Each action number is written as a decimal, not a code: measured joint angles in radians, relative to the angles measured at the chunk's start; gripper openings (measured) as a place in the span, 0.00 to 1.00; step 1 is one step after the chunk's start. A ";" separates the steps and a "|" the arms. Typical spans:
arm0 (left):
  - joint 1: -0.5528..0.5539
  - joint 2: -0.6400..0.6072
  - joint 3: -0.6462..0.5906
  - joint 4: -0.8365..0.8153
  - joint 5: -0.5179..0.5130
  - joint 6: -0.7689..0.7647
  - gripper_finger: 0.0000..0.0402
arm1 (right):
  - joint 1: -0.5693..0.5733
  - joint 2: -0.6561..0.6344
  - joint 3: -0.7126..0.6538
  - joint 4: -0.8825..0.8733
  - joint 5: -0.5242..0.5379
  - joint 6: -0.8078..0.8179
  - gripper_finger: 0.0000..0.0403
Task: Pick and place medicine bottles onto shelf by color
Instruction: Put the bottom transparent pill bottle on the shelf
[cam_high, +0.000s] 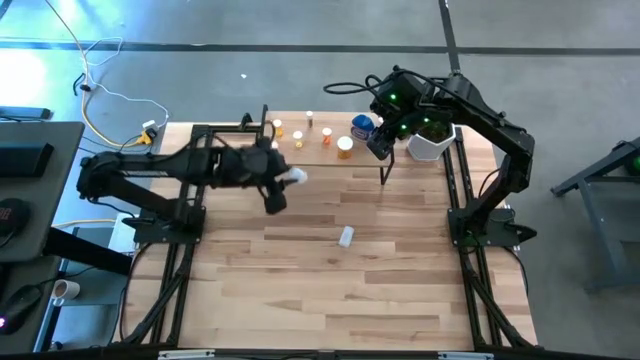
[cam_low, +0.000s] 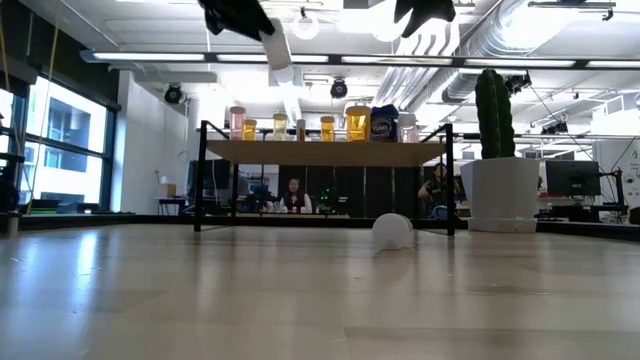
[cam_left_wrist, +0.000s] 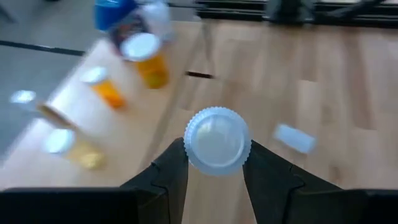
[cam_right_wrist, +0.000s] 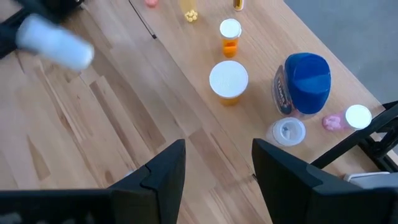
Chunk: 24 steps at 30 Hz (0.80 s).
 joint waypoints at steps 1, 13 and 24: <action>0.025 -0.002 0.000 0.003 0.000 0.018 0.30 | 0.000 0.000 0.000 0.000 0.000 0.000 0.44; 0.373 0.000 0.061 0.025 0.134 0.214 0.30 | 0.000 0.000 0.000 0.015 0.000 -0.003 0.44; 0.639 0.018 0.125 0.072 0.301 0.293 0.30 | 0.000 0.000 0.000 0.015 0.000 -0.003 0.44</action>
